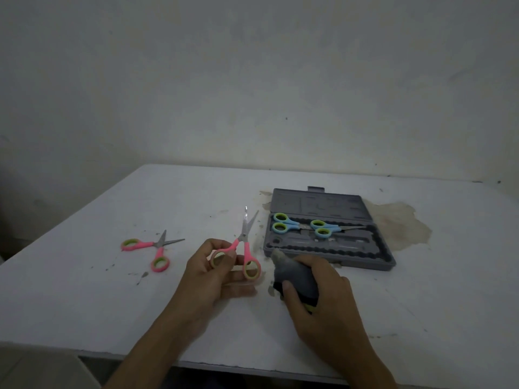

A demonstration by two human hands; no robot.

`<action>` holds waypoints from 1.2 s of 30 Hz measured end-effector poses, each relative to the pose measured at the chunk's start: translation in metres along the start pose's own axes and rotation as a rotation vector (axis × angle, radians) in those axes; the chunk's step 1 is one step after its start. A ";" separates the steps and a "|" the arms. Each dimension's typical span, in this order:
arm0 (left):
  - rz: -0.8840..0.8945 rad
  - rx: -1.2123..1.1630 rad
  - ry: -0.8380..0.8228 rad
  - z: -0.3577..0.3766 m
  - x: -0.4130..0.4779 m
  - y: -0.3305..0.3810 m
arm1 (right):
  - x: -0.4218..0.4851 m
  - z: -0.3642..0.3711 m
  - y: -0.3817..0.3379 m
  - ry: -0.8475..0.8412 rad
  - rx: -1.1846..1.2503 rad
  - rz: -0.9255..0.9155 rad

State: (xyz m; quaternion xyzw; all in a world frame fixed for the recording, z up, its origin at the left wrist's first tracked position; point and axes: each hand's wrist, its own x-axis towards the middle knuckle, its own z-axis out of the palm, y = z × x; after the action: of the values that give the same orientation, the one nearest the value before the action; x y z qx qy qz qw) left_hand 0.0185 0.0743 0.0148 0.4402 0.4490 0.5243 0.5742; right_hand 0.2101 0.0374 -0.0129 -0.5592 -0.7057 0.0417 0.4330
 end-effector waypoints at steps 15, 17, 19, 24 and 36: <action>0.125 0.172 -0.041 0.024 -0.010 -0.019 | -0.009 -0.055 0.040 0.022 -0.225 -0.069; 0.122 0.151 -0.042 0.027 -0.011 -0.021 | -0.018 -0.052 0.045 0.040 -0.201 -0.009; 0.120 0.137 -0.049 0.029 -0.013 -0.022 | -0.028 -0.050 0.043 0.006 -0.221 0.057; 0.144 0.192 -0.036 0.029 -0.017 -0.018 | -0.032 -0.054 0.027 -0.190 -0.298 0.170; 0.131 0.226 -0.092 0.031 -0.021 -0.014 | -0.025 -0.049 0.013 -0.006 -0.160 0.116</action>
State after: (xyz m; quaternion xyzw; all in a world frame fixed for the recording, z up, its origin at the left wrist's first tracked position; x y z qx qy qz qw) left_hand 0.0506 0.0517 0.0088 0.5542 0.4484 0.4861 0.5055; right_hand 0.2521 0.0004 -0.0030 -0.6318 -0.6745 0.0121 0.3817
